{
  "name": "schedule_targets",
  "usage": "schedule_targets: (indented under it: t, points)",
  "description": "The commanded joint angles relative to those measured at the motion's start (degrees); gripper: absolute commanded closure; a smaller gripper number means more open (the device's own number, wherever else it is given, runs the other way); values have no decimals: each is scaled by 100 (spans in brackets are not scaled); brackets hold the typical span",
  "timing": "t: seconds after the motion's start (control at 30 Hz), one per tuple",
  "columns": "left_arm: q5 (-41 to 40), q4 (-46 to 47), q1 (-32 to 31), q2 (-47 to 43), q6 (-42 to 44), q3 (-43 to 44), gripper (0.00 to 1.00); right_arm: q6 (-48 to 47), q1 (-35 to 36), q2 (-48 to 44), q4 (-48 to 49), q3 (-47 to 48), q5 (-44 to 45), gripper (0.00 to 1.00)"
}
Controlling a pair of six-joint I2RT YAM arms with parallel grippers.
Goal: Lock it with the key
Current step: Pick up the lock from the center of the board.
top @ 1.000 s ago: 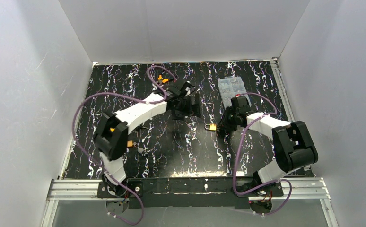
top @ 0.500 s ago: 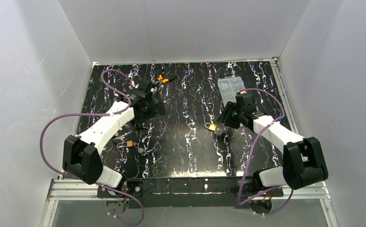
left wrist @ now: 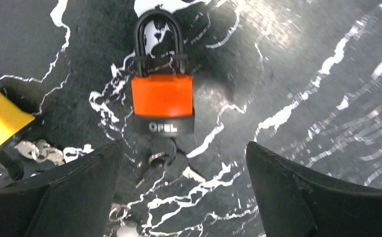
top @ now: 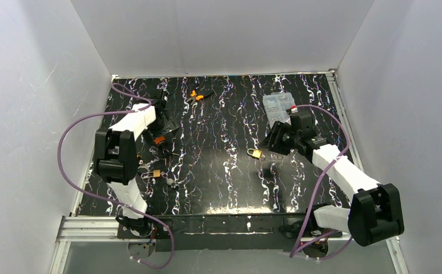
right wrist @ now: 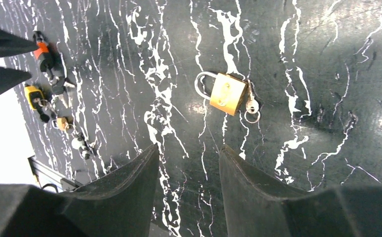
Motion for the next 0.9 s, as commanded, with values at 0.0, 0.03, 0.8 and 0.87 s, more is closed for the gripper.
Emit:
schedule_targets:
  t: [0.0,0.03,0.8,0.87]
  points:
    - [-167,-131,207,326,70,304,9,-74,-9,-277,-94,277,-297,45]
    - [-152,-117,257,404,73,327,10,-73,-11,-317,-106,265,-317,45]
    - [558,269,437,501,32,-117,95,147,156,-578,59,270,-526,45]
    - [694,283,421,135,-23,-234,100,213,267,-610,166,303,-529,44]
